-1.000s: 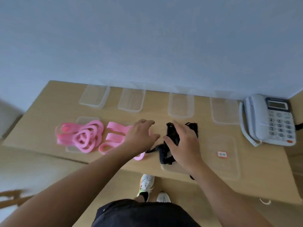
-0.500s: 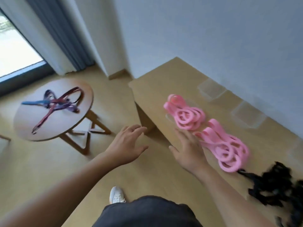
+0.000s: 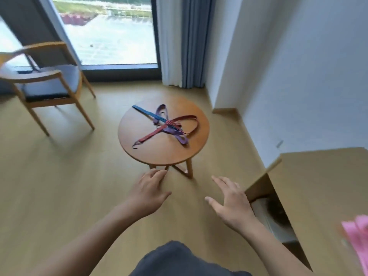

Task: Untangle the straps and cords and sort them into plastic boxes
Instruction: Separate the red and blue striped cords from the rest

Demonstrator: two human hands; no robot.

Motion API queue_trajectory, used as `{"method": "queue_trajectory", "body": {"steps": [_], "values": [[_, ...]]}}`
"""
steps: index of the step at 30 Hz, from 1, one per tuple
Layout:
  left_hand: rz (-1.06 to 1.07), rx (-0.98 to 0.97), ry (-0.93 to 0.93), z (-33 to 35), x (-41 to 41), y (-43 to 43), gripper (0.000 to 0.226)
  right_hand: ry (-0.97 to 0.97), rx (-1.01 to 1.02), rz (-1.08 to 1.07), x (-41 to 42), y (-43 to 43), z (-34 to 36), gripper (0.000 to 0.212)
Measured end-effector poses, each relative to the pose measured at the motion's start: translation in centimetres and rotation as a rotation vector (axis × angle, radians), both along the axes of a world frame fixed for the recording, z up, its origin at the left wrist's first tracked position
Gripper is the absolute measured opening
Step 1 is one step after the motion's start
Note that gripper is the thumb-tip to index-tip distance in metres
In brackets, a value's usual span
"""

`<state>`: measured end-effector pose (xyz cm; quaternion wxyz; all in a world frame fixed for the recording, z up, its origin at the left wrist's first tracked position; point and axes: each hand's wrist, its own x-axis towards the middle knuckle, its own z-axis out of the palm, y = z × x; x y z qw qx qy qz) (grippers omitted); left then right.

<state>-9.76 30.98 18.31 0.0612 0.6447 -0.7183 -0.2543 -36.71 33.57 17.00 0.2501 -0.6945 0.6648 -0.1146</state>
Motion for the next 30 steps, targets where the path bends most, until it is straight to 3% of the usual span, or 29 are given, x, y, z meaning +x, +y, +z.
{"method": "queue_trajectory", "body": {"steps": [7, 16, 30], "values": [[0.177, 0.021, 0.048, -1.3, 5.2, -6.6, 0.067, 0.024, 0.053, 0.142, 4.5, -10.0, -0.6, 0.070], [0.292, 0.072, 0.040, -3.3, 4.3, -20.2, 0.066, 0.061, 0.140, 0.274, 6.4, -28.3, -4.4, 0.077], [0.530, 0.477, 0.052, -12.4, -1.1, -40.7, 0.065, 0.175, 0.487, 0.386, 5.6, -52.2, -14.7, 0.078]]}}
